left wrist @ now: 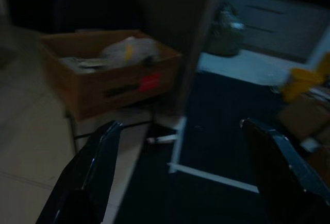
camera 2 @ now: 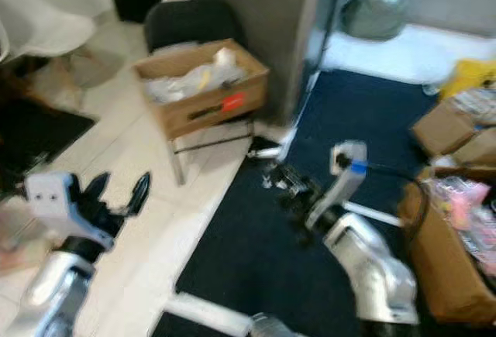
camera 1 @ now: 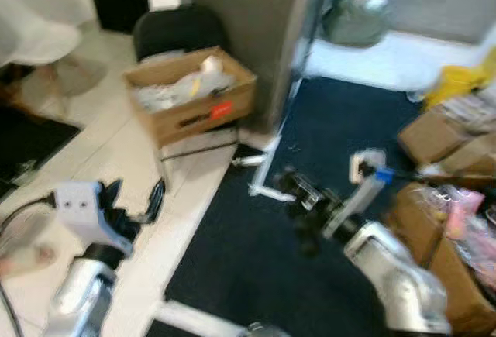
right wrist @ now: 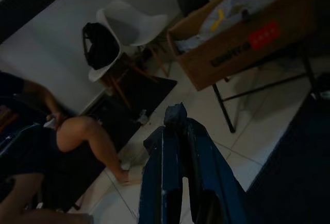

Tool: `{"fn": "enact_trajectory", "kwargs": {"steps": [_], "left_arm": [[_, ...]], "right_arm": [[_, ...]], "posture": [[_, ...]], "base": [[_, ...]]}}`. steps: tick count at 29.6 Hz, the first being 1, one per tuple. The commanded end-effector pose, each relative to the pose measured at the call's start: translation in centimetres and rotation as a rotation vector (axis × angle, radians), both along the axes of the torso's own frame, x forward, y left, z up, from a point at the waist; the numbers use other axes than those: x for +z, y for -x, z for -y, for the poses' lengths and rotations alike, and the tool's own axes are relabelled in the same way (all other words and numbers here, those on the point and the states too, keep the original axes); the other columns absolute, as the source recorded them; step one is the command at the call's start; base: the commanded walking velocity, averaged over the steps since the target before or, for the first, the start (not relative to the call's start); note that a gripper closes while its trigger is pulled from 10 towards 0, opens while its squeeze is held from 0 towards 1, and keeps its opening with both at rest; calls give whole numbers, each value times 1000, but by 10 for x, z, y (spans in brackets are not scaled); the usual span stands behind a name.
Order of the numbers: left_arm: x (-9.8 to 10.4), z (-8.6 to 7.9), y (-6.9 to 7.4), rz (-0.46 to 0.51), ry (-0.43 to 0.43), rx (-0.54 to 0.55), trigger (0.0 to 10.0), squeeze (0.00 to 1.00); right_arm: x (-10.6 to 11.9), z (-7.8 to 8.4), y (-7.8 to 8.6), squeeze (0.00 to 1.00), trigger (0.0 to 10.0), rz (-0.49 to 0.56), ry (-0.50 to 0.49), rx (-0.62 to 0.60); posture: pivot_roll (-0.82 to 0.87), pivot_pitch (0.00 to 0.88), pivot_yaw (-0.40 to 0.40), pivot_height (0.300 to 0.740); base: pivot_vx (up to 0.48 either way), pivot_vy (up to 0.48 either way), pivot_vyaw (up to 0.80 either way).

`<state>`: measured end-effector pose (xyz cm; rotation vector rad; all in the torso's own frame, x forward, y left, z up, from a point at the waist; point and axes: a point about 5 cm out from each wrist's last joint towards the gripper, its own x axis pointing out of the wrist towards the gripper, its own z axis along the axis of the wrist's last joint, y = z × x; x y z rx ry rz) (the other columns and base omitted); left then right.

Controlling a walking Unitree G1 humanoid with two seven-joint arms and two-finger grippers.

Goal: Picking trash to rubbish bin

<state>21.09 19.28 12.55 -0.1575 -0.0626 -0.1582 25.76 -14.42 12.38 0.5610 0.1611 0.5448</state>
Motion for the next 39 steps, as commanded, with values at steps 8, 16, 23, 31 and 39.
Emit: {"fn": "enact_trajectory", "kwargs": {"steps": [8,16,23,31,39], "left_arm": [[-4,0,0,-26,-28,-5,10000,0],[-4,0,0,-24,-32,-6,10000,0],[-4,1,0,-24,-32,-6,10000,0],[-4,1,1,-24,-34,-8,10000,0],[-4,1,0,-23,-35,-8,10000,0]], "right_arm": [[1,2,-3,0,10000,-5,-5,-18],[0,2,-2,0,10000,-4,-2,-8],[1,2,-2,0,10000,-5,-2,-10],[1,2,-2,0,10000,-5,5,-11],[0,1,-2,0,10000,-4,17,-9]], "posture": [[-103,0,-6,740],[-101,0,-7,740],[-101,0,-6,740],[-100,0,-8,740],[-97,0,-8,740]], "base": [[172,0,-700],[350,0,0],[325,0,0],[324,0,0],[327,0,0]]}}
